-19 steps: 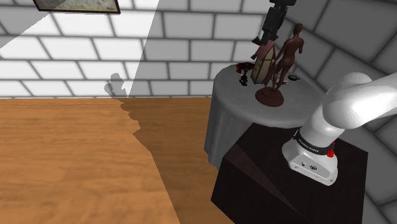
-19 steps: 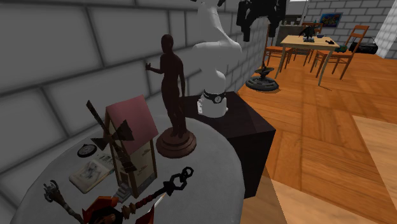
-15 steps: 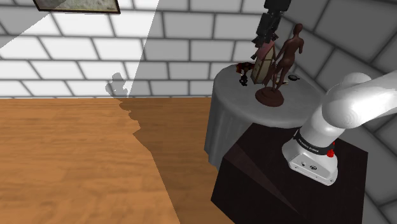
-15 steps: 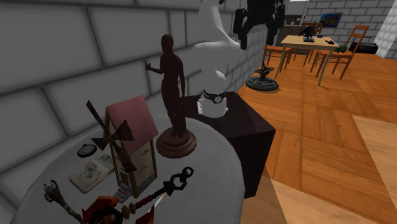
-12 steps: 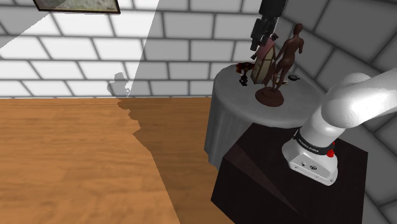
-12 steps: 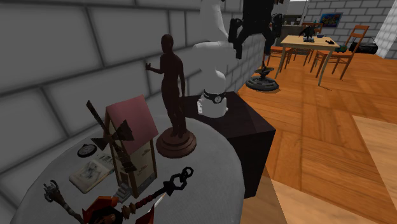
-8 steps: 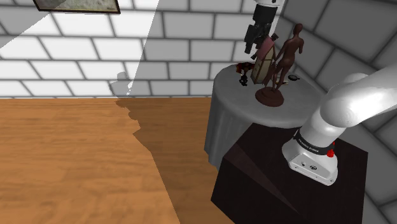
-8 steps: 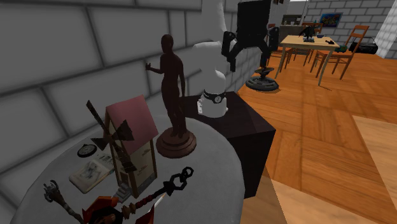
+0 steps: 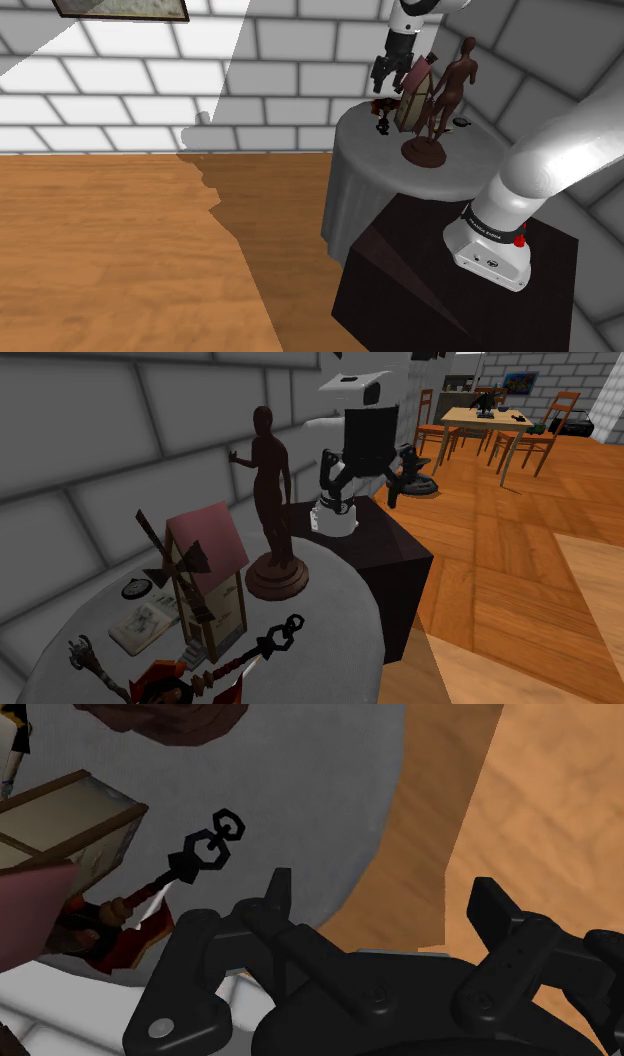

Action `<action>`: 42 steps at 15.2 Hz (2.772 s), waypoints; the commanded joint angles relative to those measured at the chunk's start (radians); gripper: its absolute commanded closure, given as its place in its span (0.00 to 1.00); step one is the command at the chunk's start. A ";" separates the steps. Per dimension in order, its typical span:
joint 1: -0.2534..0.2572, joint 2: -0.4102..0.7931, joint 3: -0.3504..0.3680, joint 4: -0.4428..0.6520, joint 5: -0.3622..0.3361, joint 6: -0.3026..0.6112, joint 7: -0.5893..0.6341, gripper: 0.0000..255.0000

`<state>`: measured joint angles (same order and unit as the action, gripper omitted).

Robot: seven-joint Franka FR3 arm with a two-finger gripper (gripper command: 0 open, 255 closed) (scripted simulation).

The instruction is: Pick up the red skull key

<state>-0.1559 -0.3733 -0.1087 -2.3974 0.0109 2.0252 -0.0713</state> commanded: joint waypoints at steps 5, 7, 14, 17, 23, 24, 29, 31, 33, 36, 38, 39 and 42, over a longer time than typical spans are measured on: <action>-0.043 0.186 -0.047 0.058 -0.007 0.130 0.013 0.00; -0.057 0.250 -0.063 0.085 -0.003 0.168 0.015 0.00; -0.106 0.477 -0.115 0.207 0.032 0.271 0.013 0.00; -0.132 0.575 -0.131 0.271 0.056 0.303 0.010 0.00; -0.195 0.767 -0.152 0.418 0.110 0.344 0.005 0.00; -0.208 0.799 -0.154 0.445 0.119 0.348 0.005 0.00; -0.215 0.839 -0.145 0.444 0.133 0.389 -0.003 0.00; -0.219 0.859 -0.141 0.443 0.140 0.409 -0.007 0.00; -0.221 0.874 -0.137 0.442 0.145 0.424 -0.010 0.00; -0.222 0.876 -0.137 0.443 0.145 0.425 -0.010 1.00; -0.221 0.875 -0.137 0.442 0.145 0.425 -0.010 1.00; -0.221 0.875 -0.137 0.442 0.145 0.425 -0.010 1.00; -0.221 0.875 -0.137 0.443 0.145 0.425 -0.010 1.00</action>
<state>-0.3772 0.5013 -0.2454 -1.9544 0.1562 2.4500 -0.0815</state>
